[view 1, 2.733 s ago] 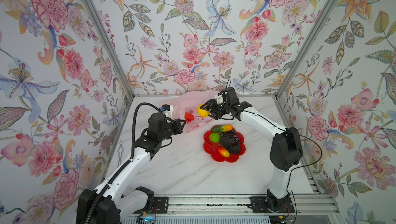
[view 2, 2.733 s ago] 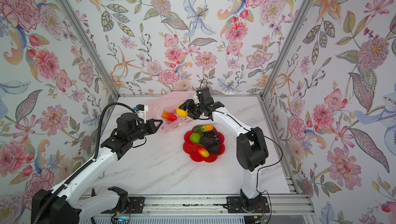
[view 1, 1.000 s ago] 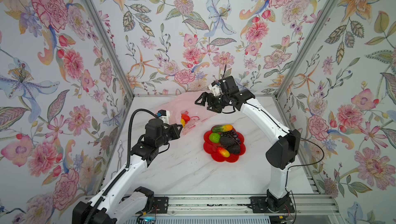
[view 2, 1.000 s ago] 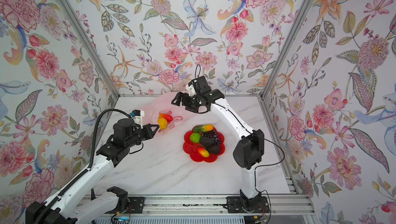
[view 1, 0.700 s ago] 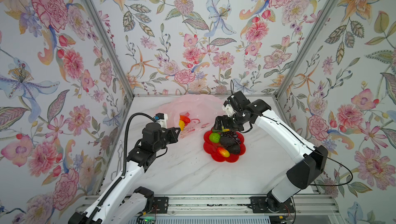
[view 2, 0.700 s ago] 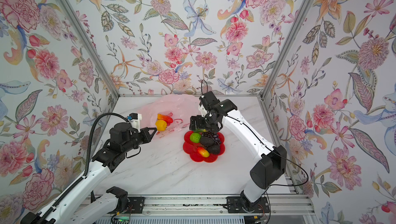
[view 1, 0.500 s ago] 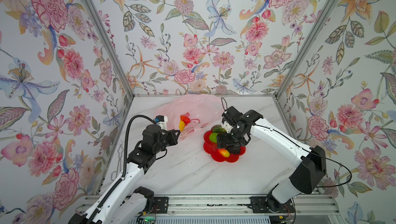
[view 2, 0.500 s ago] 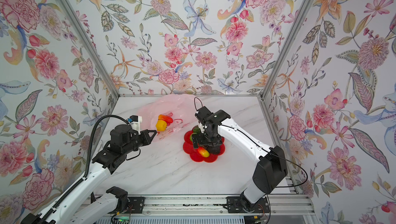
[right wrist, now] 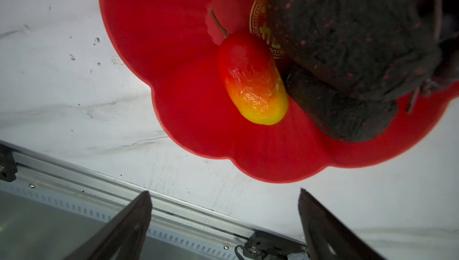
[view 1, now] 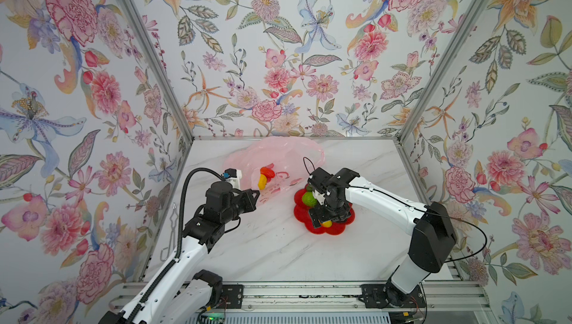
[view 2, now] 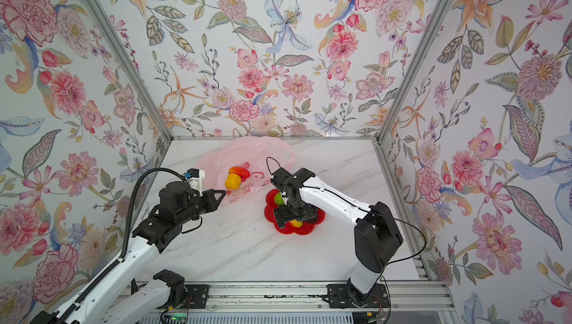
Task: Place the fruits into the plastic bag
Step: Pick up the fruit from the plate.
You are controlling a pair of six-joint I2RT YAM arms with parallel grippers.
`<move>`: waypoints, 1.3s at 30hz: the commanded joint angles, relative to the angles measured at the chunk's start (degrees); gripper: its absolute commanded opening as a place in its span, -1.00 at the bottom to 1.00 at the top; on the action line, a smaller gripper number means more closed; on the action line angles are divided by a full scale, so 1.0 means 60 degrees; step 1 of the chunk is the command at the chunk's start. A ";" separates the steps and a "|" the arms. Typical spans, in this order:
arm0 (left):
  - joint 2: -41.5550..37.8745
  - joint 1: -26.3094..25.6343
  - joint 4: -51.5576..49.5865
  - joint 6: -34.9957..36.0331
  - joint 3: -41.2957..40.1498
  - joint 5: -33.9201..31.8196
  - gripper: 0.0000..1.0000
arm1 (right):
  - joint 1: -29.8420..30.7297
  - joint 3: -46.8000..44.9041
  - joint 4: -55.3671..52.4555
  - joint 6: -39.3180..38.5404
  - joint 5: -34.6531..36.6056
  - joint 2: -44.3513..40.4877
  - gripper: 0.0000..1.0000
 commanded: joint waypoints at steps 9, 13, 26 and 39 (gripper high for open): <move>-0.0182 -0.0012 -0.0144 0.0146 -0.0070 0.0012 -1.00 | 0.0092 0.0460 0.0314 -0.0324 0.0171 0.1290 0.74; -0.0220 -0.0011 -0.0144 0.0128 -0.0075 -0.0004 -1.00 | 0.0058 0.0599 0.0314 -0.0371 0.0257 0.1536 0.73; -0.0166 -0.0022 -0.0272 0.0199 -0.0026 0.0003 -1.00 | -0.0087 0.0828 0.0314 -0.0495 0.0401 0.2188 0.71; -0.0063 -0.0024 -0.0115 0.0070 -0.0070 0.0055 -1.00 | -0.0200 0.0681 0.0427 -0.0553 0.0538 0.2416 0.71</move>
